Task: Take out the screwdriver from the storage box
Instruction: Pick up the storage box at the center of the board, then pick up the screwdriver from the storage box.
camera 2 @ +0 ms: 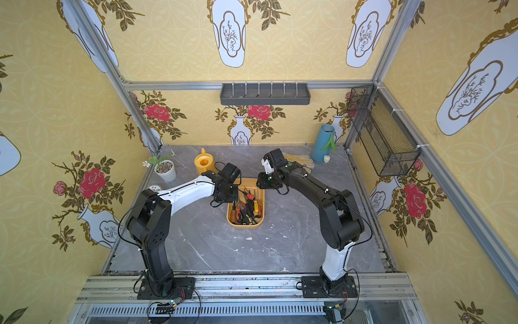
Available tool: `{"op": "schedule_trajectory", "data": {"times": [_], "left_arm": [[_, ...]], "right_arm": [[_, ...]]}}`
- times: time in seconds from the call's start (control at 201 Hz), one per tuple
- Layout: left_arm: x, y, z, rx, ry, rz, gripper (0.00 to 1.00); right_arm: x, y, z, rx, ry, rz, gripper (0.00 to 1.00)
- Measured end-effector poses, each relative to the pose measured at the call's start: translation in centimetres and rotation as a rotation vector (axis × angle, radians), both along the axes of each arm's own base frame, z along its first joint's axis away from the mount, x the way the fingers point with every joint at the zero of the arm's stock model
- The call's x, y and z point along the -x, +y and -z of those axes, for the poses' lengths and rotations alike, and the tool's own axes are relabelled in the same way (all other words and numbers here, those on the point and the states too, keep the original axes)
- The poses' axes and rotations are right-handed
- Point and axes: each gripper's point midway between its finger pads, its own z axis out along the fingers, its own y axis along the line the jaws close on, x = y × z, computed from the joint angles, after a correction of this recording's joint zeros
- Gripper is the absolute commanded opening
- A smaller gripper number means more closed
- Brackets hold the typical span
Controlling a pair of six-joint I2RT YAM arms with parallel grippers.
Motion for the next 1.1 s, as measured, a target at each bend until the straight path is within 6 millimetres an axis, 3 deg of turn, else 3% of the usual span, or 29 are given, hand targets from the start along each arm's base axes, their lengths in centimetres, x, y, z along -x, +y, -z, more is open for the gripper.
{"op": "schedule_trajectory", "data": {"times": [0.164, 0.433, 0.817, 1.1], "left_arm": [[-0.1, 0.1, -0.3, 0.002, -0.010, -0.016, 0.00], [-0.2, 0.3, -0.6, 0.006, -0.032, -0.027, 0.00], [-0.7, 0.5, -1.0, 0.001, -0.066, -0.040, 0.00], [-0.7, 0.9, -1.4, -0.002, -0.088, -0.054, 0.00]], "right_arm": [[2.1, 1.1, -0.4, 0.019, 0.003, -0.040, 0.46], [5.9, 2.0, 2.1, 0.061, 0.082, -0.073, 0.45], [6.6, 4.7, 4.6, 0.162, 0.114, -0.100, 0.44], [6.8, 4.1, 5.5, 0.238, 0.101, -0.046, 0.42]]}}
